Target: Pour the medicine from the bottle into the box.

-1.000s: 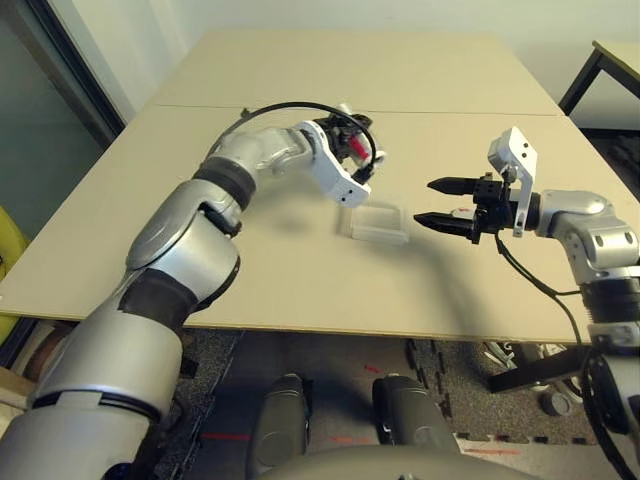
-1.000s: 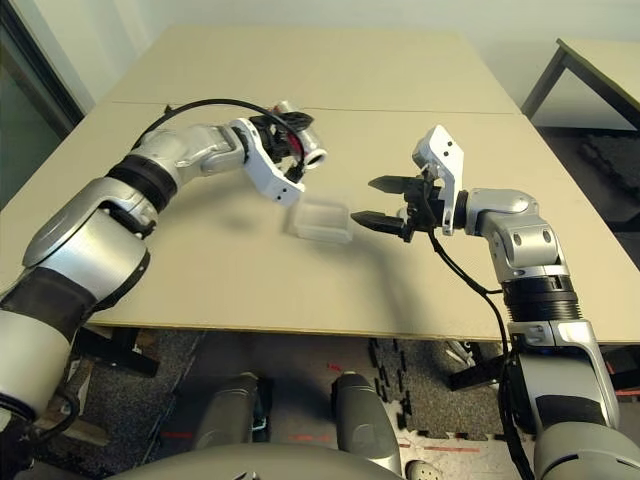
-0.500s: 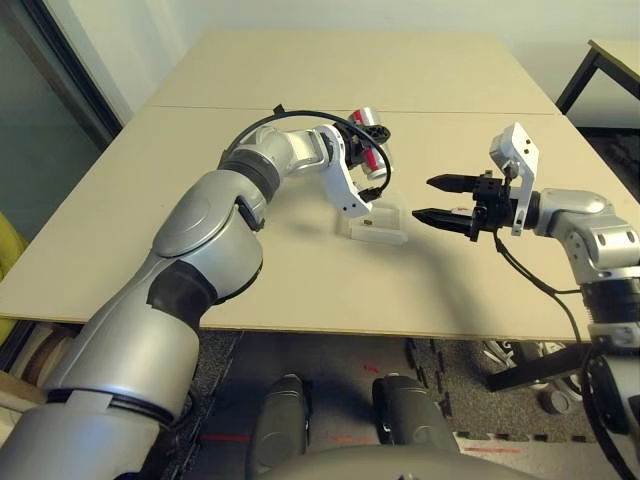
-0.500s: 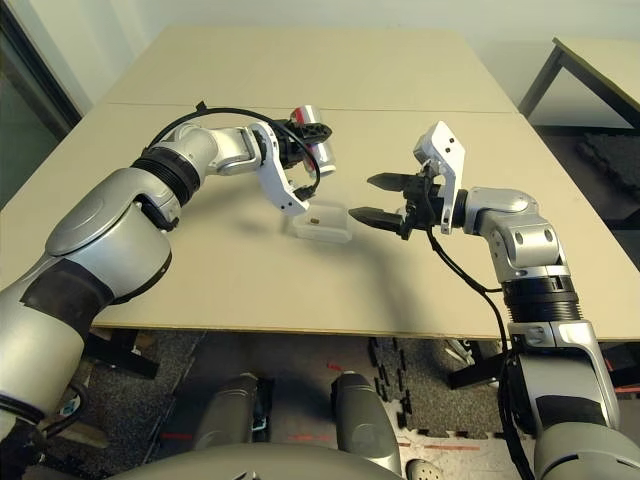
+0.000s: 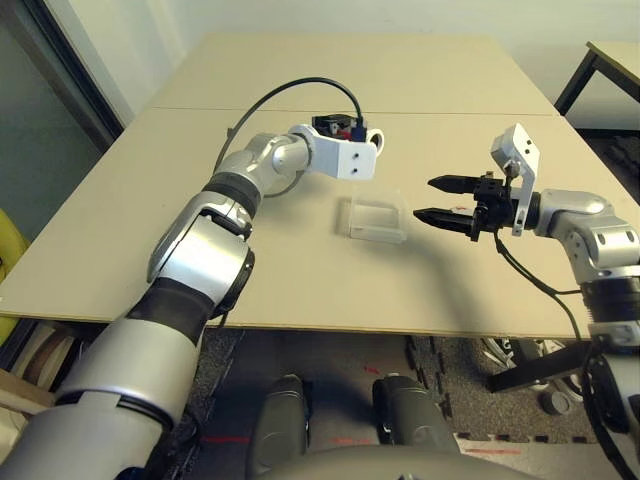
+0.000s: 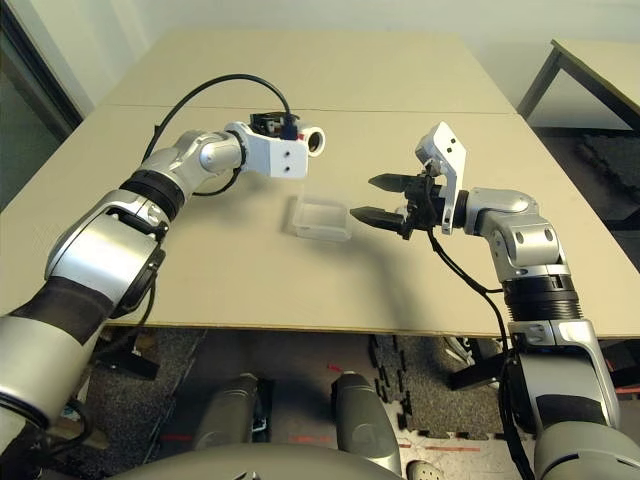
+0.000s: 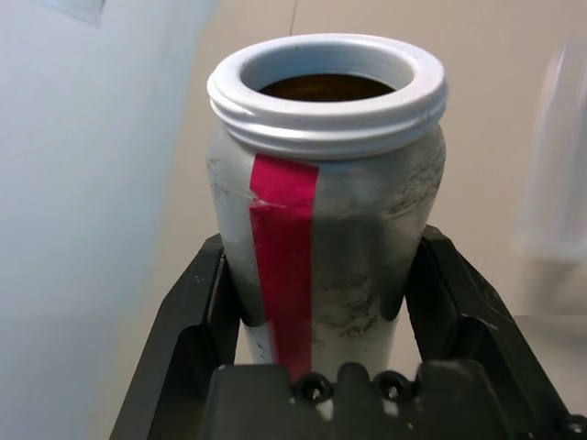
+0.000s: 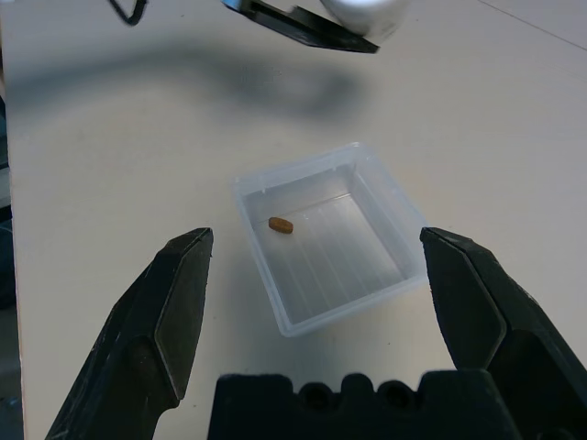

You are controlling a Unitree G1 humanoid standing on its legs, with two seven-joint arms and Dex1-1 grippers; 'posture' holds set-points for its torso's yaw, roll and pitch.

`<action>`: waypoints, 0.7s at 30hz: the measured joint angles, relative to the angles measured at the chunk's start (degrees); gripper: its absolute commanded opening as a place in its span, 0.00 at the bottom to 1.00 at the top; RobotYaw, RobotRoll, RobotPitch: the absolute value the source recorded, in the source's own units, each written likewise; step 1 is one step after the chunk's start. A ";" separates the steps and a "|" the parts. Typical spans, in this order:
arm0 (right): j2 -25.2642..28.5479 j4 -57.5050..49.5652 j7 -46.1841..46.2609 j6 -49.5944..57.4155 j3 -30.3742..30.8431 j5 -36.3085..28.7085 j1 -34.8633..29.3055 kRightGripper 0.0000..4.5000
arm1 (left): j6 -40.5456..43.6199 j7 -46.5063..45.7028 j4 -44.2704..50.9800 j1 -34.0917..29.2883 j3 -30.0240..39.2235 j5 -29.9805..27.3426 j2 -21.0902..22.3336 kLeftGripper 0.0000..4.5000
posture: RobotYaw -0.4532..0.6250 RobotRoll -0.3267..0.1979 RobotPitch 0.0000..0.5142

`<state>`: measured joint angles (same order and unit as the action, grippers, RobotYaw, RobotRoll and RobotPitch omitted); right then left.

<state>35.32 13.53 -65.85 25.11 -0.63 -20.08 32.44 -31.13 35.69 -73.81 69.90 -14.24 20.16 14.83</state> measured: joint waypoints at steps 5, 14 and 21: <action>-0.10 0.15 0.04 0.00 0.00 -0.01 0.50 1.00 | 3.80 5.83 5.26 -4.56 5.66 -7.26 0.84 0.63 | 0.35 0.62 0.09; -0.86 1.73 0.14 -0.45 0.05 0.01 2.03 1.00 | 12.81 -1.76 15.85 -13.78 15.94 -16.31 3.39 0.63 | 0.37 0.62 0.09; -1.90 3.10 0.11 -1.53 0.15 0.07 3.69 1.00 | 16.53 -7.46 18.08 -19.04 17.94 -18.84 0.55 0.63 | 0.36 0.62 0.08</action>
<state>33.42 16.64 -65.75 23.59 -0.48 -20.02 36.13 -14.60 28.23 -55.73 50.85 3.69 1.32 15.38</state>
